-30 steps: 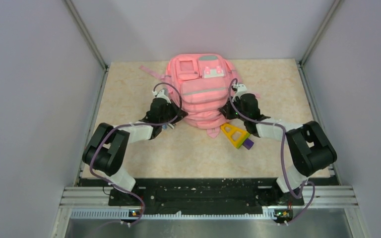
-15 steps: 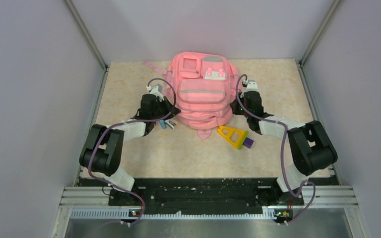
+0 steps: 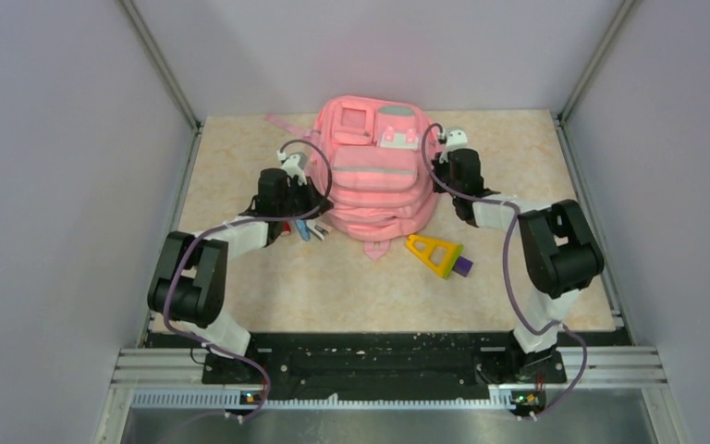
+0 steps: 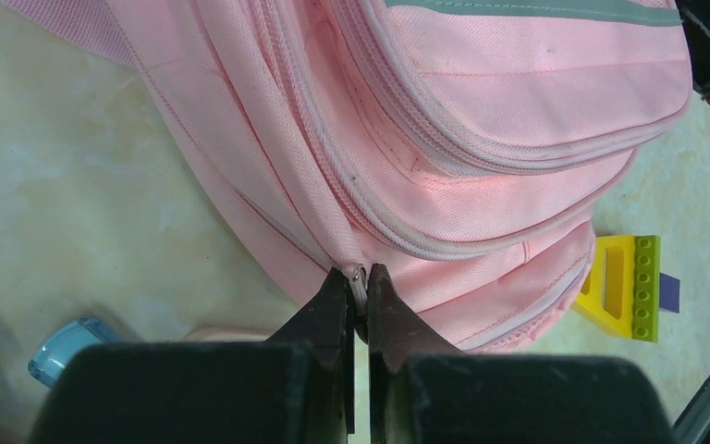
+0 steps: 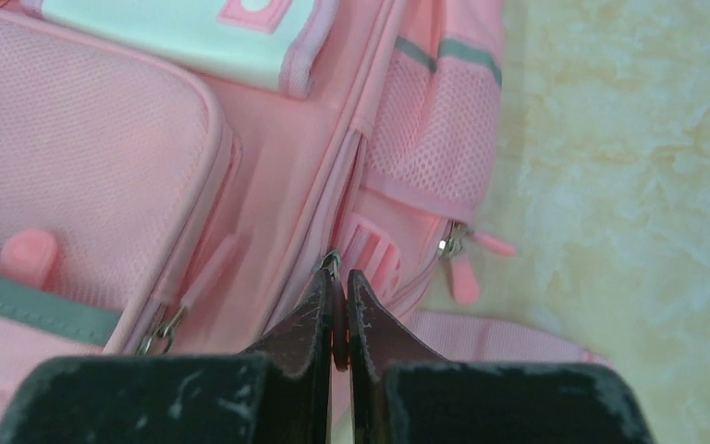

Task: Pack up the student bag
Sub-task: Zip the student bag at the center of the board, then unzip the student bag at the center of the board.

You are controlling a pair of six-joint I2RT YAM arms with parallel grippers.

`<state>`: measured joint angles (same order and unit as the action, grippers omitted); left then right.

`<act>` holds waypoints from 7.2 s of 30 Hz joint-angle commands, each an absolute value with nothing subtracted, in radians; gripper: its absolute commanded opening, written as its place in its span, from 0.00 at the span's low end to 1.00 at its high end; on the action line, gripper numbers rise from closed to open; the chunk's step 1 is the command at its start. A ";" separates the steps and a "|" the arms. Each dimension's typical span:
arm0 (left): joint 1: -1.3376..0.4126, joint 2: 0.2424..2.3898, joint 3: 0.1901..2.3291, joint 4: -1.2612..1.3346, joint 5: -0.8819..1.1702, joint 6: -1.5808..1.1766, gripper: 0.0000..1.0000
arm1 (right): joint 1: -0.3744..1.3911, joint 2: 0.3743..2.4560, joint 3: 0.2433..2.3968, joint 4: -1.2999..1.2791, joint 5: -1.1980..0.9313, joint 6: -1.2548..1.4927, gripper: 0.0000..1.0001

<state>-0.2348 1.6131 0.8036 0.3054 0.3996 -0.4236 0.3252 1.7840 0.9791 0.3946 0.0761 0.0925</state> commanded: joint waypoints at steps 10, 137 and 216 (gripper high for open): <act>-0.184 1.629 0.867 0.252 0.397 -0.290 0.00 | 0.186 2.014 1.266 0.532 0.184 -0.165 0.00; -0.420 1.540 0.688 0.558 0.111 -0.855 0.00 | 0.752 1.563 1.021 -0.138 -0.081 0.232 0.03; -0.506 1.484 0.556 0.722 0.082 -0.819 0.00 | 0.672 1.891 1.473 -0.120 -0.133 0.575 0.03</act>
